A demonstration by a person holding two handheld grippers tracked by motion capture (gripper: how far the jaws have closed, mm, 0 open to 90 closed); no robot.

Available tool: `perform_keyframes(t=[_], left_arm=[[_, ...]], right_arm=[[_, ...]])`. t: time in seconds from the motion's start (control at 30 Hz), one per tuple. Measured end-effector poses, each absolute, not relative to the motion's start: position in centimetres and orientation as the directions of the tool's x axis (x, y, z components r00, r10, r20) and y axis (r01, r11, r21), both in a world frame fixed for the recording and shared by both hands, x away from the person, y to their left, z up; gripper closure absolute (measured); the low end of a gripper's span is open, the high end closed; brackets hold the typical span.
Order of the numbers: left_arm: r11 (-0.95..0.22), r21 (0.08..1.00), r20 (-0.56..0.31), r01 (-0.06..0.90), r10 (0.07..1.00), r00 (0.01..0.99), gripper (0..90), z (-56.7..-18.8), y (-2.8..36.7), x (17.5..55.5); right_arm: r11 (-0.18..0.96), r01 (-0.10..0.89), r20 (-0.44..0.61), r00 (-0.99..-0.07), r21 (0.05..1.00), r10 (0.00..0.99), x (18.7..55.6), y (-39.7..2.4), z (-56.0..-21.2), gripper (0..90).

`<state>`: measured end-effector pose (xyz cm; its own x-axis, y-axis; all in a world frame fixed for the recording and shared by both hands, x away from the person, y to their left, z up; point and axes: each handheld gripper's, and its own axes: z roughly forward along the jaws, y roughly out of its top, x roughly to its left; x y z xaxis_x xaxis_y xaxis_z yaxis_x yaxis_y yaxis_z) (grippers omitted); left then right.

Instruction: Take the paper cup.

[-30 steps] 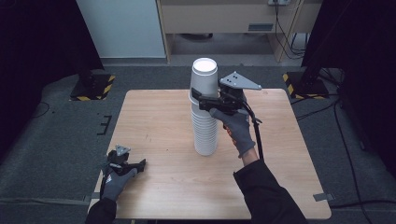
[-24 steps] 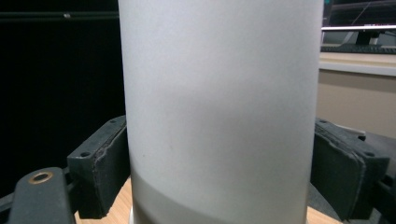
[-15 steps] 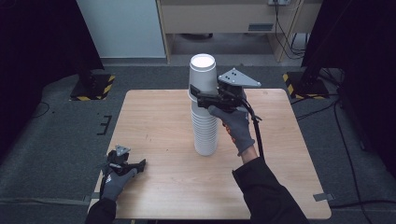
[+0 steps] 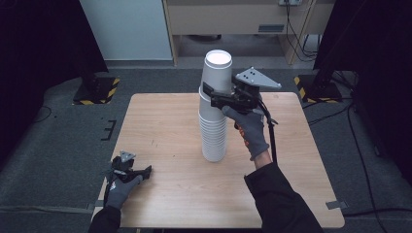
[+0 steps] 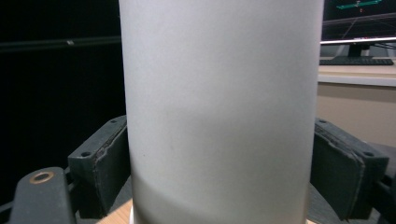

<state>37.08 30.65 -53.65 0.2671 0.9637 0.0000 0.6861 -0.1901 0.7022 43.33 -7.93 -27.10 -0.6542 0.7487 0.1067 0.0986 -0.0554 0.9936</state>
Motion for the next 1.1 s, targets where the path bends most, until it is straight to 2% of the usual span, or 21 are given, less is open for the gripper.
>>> perform_keyframes(t=[0.47,1.1], left_arm=[[-0.19,0.703,-0.001,0.686,0.963,0.268,1.8,-53.7,30.7,37.1],[-0.19,0.703,-0.001,0.686,0.964,0.268,1.8,-53.7,30.7,37.1]], right_arm=[[-0.133,0.062,0.14,-0.662,0.989,0.736,42.4,-9.2,-25.3,15.0],[-0.149,0.039,0.141,-0.611,0.988,0.779,40.3,-14.0,-24.7,14.9]])
